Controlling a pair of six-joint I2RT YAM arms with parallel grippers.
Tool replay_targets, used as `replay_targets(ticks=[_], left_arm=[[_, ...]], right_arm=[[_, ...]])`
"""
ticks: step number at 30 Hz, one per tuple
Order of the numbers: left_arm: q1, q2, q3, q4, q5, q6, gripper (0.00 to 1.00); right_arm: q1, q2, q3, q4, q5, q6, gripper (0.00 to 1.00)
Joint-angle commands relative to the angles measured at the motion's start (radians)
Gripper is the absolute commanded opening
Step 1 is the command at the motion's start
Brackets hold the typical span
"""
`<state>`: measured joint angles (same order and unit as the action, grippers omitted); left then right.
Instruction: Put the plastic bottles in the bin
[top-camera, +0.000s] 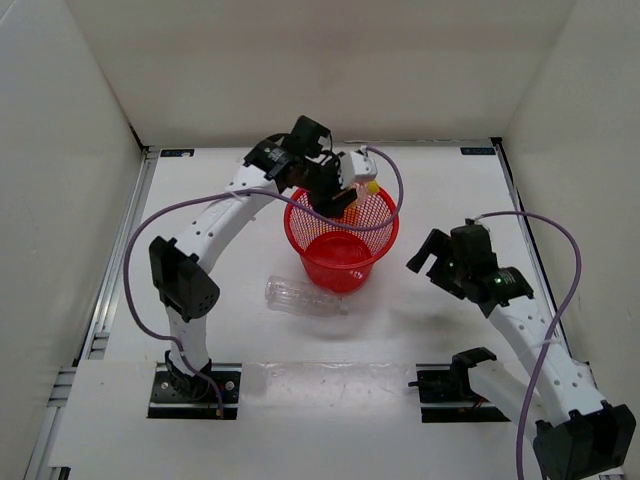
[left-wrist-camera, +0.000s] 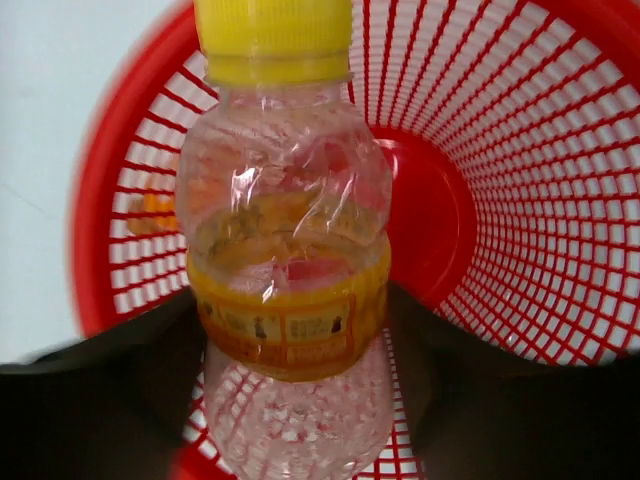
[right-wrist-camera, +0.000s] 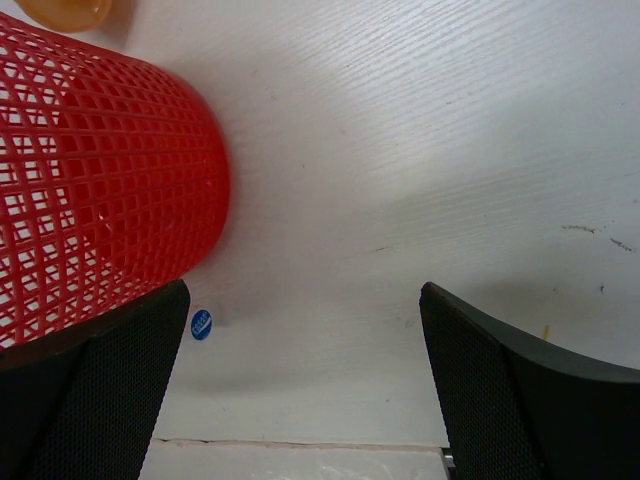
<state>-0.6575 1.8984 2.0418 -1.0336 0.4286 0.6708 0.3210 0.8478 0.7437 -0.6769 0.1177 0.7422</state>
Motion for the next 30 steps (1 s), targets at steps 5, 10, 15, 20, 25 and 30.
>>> replay_targets(ticks=[5, 10, 15, 20, 25, 30], left_arm=[[-0.033, -0.079, -0.02, 0.016, -0.189, -0.069, 1.0], [-0.033, -0.09, -0.04, 0.038, -0.364, -0.08, 1.0], [-0.033, -0.11, -0.081, 0.038, -0.533, -0.146, 1.0], [0.044, -0.11, -0.081, 0.02, -0.562, -0.2, 1.0], [0.101, -0.088, -0.092, -0.042, -0.498, -0.22, 1.0], [0.125, -0.068, -0.133, -0.092, -0.375, -0.229, 0.85]], right_arm=[[0.0, -0.046, -0.043, -0.004, -0.001, 0.039, 0.99], [0.0, -0.046, -0.043, -0.004, -0.001, 0.039, 0.99], [0.0, -0.036, -0.043, -0.004, -0.013, 0.03, 0.99], [0.0, 0.013, -0.052, 0.045, -0.059, 0.029, 0.99], [0.0, 0.034, -0.043, 0.076, -0.069, 0.02, 0.99], [0.0, 0.063, -0.034, 0.112, -0.09, 0.02, 0.99]])
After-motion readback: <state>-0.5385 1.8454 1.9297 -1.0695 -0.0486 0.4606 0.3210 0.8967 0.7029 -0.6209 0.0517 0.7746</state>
